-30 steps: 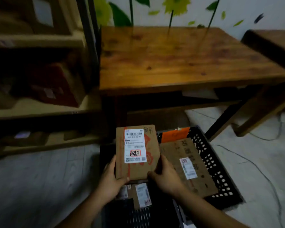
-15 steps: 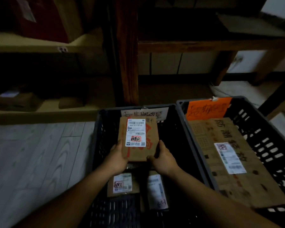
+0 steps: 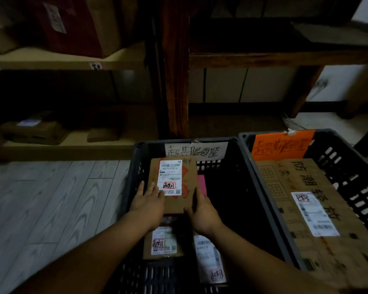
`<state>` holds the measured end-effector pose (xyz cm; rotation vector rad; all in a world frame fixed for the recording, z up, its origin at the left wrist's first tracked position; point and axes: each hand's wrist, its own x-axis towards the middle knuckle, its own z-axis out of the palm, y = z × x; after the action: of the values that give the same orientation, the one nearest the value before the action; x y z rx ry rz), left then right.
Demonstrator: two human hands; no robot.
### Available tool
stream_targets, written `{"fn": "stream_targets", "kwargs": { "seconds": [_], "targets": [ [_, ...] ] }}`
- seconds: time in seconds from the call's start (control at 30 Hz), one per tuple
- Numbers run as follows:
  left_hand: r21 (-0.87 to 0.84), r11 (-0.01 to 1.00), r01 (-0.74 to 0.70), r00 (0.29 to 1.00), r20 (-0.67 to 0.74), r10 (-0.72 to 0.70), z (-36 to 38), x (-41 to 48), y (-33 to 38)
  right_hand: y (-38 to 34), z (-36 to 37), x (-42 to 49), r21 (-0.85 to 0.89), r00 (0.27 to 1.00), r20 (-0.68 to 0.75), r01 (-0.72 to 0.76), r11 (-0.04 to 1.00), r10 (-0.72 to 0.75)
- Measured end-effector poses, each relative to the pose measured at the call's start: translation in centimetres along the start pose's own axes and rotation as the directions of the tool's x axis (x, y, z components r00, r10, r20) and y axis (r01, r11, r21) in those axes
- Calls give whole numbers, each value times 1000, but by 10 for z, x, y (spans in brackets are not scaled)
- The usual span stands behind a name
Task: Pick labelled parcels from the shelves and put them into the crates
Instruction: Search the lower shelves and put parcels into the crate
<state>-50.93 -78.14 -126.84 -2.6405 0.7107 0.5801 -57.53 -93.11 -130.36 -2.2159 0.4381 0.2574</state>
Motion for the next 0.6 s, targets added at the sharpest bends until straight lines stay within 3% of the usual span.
{"fn": "stream_targets", "kwargs": {
  "seconds": [0.1,0.27,0.43,0.6],
  "targets": [
    [-17,1000,-1,998,55,1,-8,-3,-7,-10,-6,-1,-85,994,111,-3,996,12],
    [-295,955,-3,999,42,16,-58,-49,-36,-64,-51,-15,-339,958,242,-64,939,153],
    [-505,858,91,993,109,-41,-150,-126,-85,-178,-138,-70,-418,937,320,5,909,141],
    [-586,795,155,988,86,-129,-263,-227,-143,-308,-221,-126,-462,946,308,59,885,98]
  ]
}}
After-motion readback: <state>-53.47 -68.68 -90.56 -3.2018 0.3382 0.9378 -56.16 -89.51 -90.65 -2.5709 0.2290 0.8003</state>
